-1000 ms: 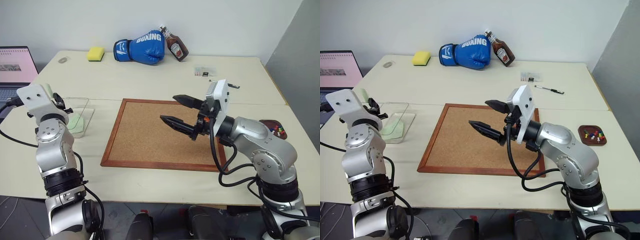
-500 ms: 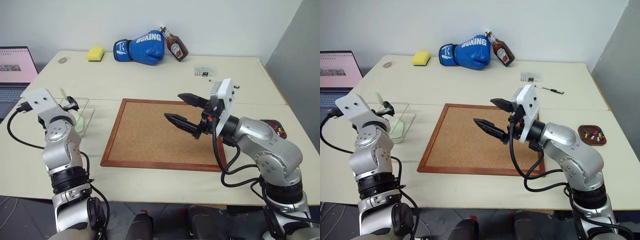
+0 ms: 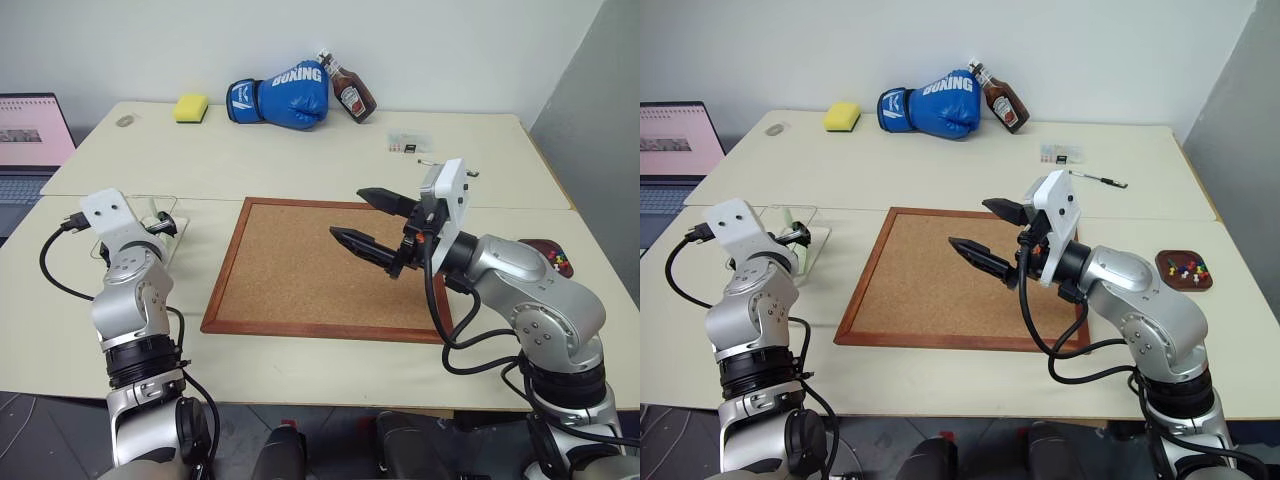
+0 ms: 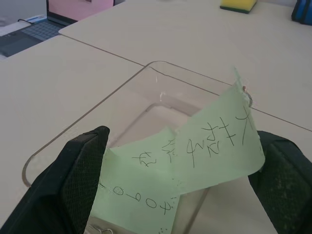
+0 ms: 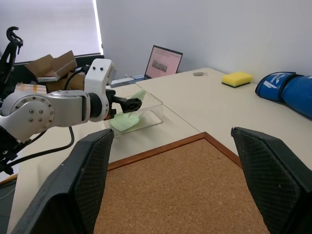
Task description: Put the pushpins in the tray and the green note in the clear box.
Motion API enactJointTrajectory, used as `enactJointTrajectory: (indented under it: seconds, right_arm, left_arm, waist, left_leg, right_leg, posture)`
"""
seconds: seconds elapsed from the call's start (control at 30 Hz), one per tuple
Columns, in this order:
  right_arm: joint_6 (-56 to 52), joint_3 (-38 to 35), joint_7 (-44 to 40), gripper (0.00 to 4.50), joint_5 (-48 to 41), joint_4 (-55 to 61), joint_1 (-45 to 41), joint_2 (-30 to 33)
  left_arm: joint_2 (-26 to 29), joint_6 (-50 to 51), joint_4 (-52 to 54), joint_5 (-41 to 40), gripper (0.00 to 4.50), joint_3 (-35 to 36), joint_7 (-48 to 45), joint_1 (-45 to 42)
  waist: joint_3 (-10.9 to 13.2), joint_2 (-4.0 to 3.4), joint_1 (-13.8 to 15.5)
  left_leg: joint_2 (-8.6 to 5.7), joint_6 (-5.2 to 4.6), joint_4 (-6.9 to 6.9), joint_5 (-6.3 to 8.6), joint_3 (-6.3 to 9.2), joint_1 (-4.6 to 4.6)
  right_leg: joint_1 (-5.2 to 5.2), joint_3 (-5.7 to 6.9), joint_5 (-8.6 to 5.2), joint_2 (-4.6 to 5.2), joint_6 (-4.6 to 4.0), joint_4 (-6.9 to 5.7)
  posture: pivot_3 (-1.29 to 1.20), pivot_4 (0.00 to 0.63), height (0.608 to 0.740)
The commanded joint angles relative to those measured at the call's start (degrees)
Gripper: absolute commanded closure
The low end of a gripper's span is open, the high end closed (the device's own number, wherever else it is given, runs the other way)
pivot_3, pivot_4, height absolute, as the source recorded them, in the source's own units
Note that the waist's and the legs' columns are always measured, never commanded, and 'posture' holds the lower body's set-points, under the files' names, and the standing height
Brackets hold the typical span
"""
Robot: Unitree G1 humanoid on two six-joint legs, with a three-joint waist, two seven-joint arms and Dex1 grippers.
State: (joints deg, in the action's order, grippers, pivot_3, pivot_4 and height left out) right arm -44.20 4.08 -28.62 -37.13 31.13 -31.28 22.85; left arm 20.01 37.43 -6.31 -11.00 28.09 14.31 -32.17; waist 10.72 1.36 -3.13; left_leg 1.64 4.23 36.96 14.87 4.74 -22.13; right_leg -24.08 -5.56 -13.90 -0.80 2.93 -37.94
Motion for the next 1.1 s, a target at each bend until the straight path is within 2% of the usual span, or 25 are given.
enactJointTrajectory:
  seconds: [0.03,0.17,0.3,0.47,1.1]
  right_arm:
    - [0.5,-1.7,0.3,0.44,-0.3,1.0,-1.1,0.5]
    - [0.4,-1.8,0.5,0.44,-0.4,0.9,-1.3,0.4]
    - [0.5,-1.8,0.6,0.44,-0.1,0.3,-1.8,0.3]
    - [0.6,-1.8,0.6,0.44,0.0,-0.2,-2.2,0.3]
    - [0.7,-2.1,1.3,0.44,-0.2,-0.1,-2.2,0.5]
  left_arm:
    - [1.1,-0.5,2.6,1.0,0.04,1.8,2.5,-0.9]
    - [1.8,0.3,2.1,0.8,0.04,1.5,2.3,-0.9]
    - [3.0,2.7,1.6,0.3,0.04,-2.1,-2.5,-0.5]
    - [3.8,2.8,1.7,1.3,0.04,-3.9,-4.3,-0.3]
    - [4.4,5.2,-0.5,3.1,0.04,-4.4,-5.1,-0.2]
  waist:
    - [0.0,0.00,0.0]
    - [0.0,0.00,0.0]
    - [0.0,0.00,0.0]
    - [0.0,0.00,0.0]
    - [0.0,0.00,-0.1]
  left_leg:
    - [0.00,0.00,0.00,0.00,0.00,0.00]
    - [0.00,0.00,0.00,0.00,0.00,0.00]
    - [0.00,0.00,0.00,0.00,0.00,0.00]
    - [-0.01,0.00,0.00,0.00,0.00,0.00]
    - [-0.01,0.00,-0.01,0.00,-0.01,0.00]
  right_leg:
    - [0.00,0.00,0.00,0.00,0.00,0.00]
    - [0.00,0.00,0.00,0.00,0.00,0.00]
    - [0.00,0.00,0.00,0.00,0.00,0.00]
    - [0.00,0.00,0.00,0.00,0.00,0.01]
    - [-0.01,-0.01,0.00,0.00,0.00,0.01]
  posture:
    - [0.00,0.150,0.740]
    - [0.00,0.150,0.740]
    - [0.00,0.150,0.740]
    - [0.00,0.150,0.740]
    - [0.00,0.150,0.740]
